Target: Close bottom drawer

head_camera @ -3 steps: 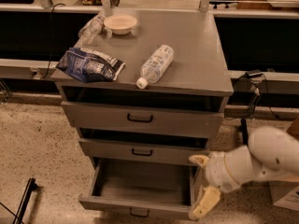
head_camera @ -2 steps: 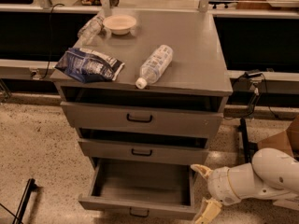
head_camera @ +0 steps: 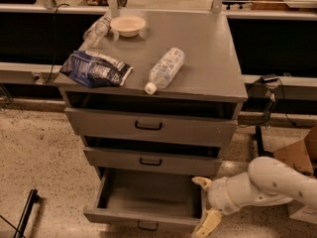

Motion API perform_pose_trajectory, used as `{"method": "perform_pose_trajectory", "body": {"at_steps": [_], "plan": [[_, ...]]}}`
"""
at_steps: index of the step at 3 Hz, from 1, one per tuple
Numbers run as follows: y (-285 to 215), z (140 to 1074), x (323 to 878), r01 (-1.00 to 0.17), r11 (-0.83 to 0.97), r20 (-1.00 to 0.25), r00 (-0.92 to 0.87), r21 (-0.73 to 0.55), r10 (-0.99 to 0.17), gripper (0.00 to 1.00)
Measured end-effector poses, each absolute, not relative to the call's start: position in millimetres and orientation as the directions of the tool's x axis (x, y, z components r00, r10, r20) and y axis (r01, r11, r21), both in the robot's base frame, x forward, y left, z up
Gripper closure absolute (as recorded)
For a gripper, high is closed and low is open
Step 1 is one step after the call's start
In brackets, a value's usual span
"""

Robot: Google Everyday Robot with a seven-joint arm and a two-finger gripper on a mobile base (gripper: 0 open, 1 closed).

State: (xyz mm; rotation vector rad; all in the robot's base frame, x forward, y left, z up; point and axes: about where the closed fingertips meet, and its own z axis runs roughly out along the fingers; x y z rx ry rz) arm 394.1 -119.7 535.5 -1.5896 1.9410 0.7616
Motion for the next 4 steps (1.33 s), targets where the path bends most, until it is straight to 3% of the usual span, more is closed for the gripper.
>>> {"method": "perform_pose_trajectory", "body": {"at_steps": [1, 2, 4], "plan": [[-76, 469, 384, -0.982, 0.131, -0.749, -0.191, 0.139, -0.634, 0.0], [-44, 418, 386, -0.989, 0.141, -0.823, -0.114, 0.042, -0.557, 0.0], [-30, 398, 388, -0.997, 0.067, -0.846, -0.073, 0.044, -0.529, 0.0]]}}
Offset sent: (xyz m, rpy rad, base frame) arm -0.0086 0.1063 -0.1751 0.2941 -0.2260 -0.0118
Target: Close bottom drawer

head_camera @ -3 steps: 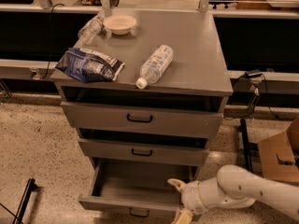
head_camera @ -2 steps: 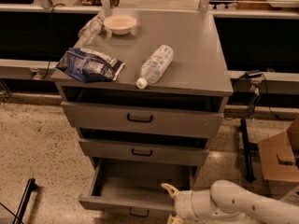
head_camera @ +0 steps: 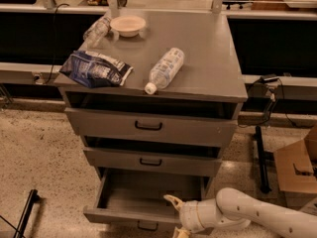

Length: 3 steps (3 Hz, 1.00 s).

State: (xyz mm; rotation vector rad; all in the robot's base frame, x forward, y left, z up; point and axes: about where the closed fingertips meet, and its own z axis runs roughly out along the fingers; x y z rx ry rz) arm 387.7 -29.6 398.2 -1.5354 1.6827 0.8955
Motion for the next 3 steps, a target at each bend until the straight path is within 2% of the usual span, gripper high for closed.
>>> {"method": "perform_pose_trajectory", "body": {"at_steps": [1, 2, 3], "plan": [[-15, 365, 408, -0.996, 0.055, -0.893, 0.033, -0.065, -0.45, 0.0], [4, 318, 402, -0.986, 0.037, -0.923, 0.141, -0.165, -0.358, 0.0], [3, 290, 397, -0.986, 0.003, -0.94, 0.158, -0.166, -0.301, 0.0]]}}
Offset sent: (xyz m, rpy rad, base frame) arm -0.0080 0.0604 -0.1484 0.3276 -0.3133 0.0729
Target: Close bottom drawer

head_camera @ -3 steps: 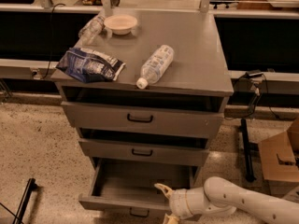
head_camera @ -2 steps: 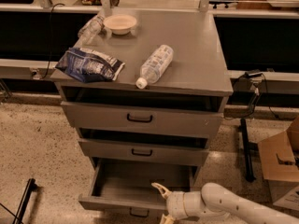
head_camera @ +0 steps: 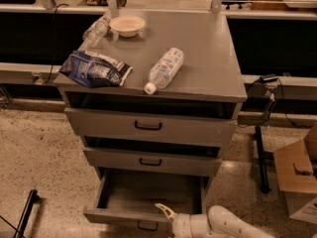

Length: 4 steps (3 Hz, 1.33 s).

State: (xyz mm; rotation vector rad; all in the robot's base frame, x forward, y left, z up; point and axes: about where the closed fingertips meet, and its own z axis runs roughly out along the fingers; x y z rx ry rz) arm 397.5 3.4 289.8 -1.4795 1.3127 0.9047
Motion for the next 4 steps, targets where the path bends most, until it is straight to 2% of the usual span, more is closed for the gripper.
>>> {"method": "perform_pose_trajectory", "body": {"at_steps": [1, 2, 4], "plan": [[4, 291, 397, -0.987, -0.008, -0.944, 0.158, -0.163, -0.29, 0.0], [-9, 261, 393, -0.985, 0.086, -0.933, 0.109, -0.147, -0.344, 0.18], [-39, 210, 387, -0.976, 0.176, -0.899, 0.041, -0.13, -0.437, 0.64]]}}
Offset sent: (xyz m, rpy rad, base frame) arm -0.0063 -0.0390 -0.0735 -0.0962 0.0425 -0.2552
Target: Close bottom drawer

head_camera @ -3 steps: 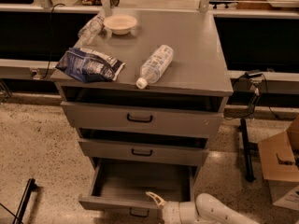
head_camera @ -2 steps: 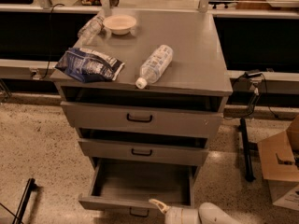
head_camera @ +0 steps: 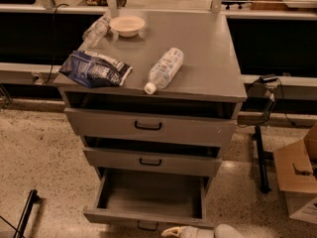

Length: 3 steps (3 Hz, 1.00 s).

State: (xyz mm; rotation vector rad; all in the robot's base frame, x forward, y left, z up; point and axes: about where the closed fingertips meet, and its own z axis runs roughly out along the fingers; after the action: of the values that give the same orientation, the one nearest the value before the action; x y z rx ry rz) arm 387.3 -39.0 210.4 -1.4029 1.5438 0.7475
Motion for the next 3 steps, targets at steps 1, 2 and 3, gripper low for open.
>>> {"method": "perform_pose_trajectory", "body": {"at_steps": [1, 2, 3], "plan": [[-53, 185, 387, -0.974, 0.21, -0.871, -0.029, -0.086, -0.49, 0.87], [-67, 155, 393, -0.958, 0.281, -0.867, -0.102, -0.046, -0.488, 1.0], [-65, 132, 419, -0.932, 0.358, -0.885, -0.123, -0.052, -0.449, 1.0]]}}
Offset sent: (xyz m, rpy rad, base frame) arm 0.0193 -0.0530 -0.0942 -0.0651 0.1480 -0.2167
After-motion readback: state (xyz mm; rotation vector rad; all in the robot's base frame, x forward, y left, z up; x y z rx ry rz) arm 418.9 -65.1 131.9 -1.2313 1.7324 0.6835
